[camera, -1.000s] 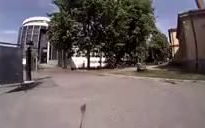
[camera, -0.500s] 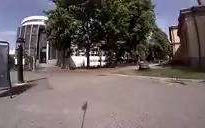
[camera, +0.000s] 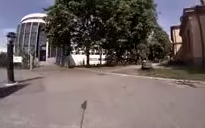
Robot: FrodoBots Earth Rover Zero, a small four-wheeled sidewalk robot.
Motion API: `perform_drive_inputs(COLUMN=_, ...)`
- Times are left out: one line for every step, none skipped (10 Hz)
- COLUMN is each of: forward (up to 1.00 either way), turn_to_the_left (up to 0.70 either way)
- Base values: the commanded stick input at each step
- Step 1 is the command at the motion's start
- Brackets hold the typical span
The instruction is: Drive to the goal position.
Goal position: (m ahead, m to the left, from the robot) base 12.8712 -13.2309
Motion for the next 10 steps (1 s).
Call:
perform_drive_inputs(forward=0.85, turn_to_the_left=0.00)
perform_drive_inputs(forward=0.85, turn_to_the_left=0.00)
perform_drive_inputs(forward=0.85, turn_to_the_left=0.00)
perform_drive_inputs(forward=0.85, turn_to_the_left=0.00)
perform_drive_inputs(forward=0.85, turn_to_the_left=0.00)
perform_drive_inputs(forward=0.85, turn_to_the_left=0.00)
perform_drive_inputs(forward=0.83, turn_to_the_left=0.00)
perform_drive_inputs(forward=0.72, turn_to_the_left=0.00)
perform_drive_inputs(forward=0.70, turn_to_the_left=0.00)
perform_drive_inputs(forward=0.70, turn_to_the_left=0.00)
